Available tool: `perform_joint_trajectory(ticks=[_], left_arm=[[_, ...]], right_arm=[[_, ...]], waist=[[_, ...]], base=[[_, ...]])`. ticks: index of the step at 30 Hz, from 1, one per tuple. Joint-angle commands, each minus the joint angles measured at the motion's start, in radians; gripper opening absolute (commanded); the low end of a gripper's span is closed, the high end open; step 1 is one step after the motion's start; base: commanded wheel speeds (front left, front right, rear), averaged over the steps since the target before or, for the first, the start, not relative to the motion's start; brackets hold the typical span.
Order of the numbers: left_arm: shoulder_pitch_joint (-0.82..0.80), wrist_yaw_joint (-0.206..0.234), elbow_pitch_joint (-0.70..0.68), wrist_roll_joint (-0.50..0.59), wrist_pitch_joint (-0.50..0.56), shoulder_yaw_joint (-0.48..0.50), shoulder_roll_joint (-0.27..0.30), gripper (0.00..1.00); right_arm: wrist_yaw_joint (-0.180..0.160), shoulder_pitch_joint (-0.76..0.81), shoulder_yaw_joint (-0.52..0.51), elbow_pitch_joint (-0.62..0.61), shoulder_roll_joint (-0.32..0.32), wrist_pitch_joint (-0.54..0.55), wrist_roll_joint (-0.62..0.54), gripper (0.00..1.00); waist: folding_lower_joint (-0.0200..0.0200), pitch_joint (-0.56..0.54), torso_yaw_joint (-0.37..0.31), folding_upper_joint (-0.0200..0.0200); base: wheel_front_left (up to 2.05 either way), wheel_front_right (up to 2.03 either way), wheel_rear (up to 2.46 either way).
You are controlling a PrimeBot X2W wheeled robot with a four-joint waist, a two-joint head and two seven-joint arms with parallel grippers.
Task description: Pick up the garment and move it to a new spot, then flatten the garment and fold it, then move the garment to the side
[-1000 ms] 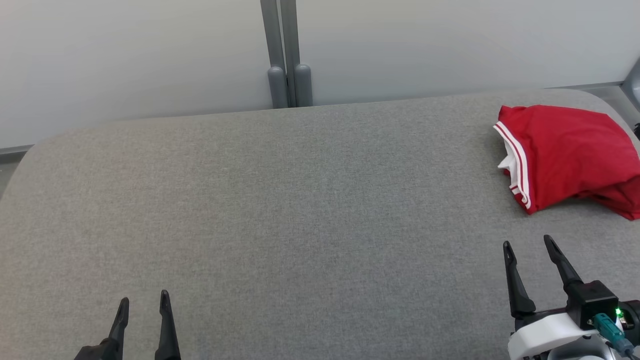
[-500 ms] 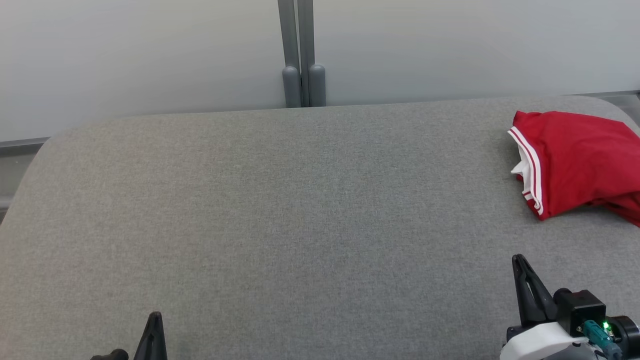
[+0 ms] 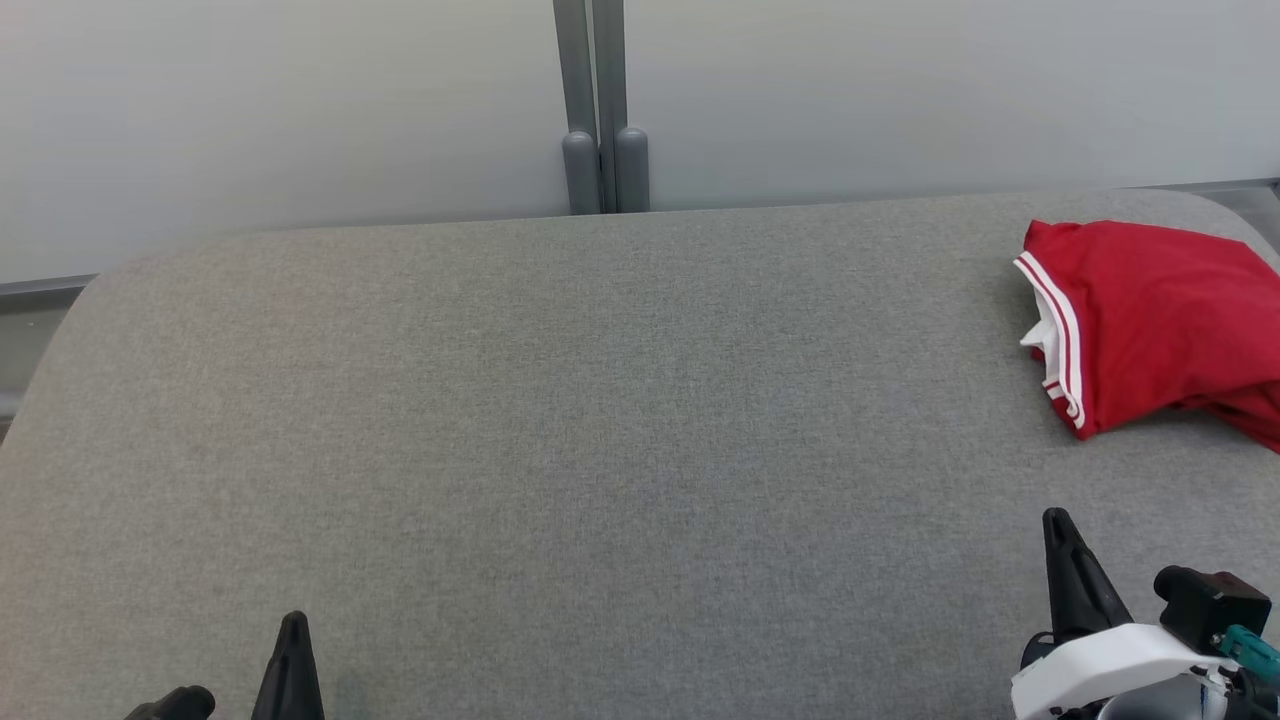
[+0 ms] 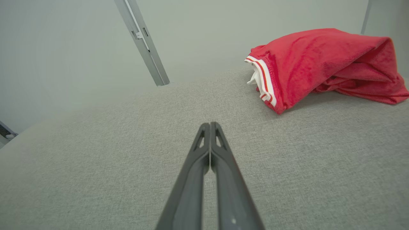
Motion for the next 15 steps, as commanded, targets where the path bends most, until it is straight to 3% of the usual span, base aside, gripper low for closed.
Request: perform_joint_trajectory(ticks=[1,15], left_arm=[[-0.033,-0.006,-0.018,-0.040,0.009,0.009,0.003,0.00],[-0.072,-0.015,-0.023,-0.249,0.064,0.022,0.004,0.00]], right_arm=[[0.000,-0.032,-0.004,-0.011,-0.005,0.008,0.050,0.00],[0.000,-0.060,-0.010,0.000,-0.004,0.063,0.296,0.00]], waist=[[0.0000,0.000,0.000,0.0000],[0.0000,0.002,-0.003,0.0000]], base=[[0.00,0.00,0.00],[0.00,0.00,0.00]])
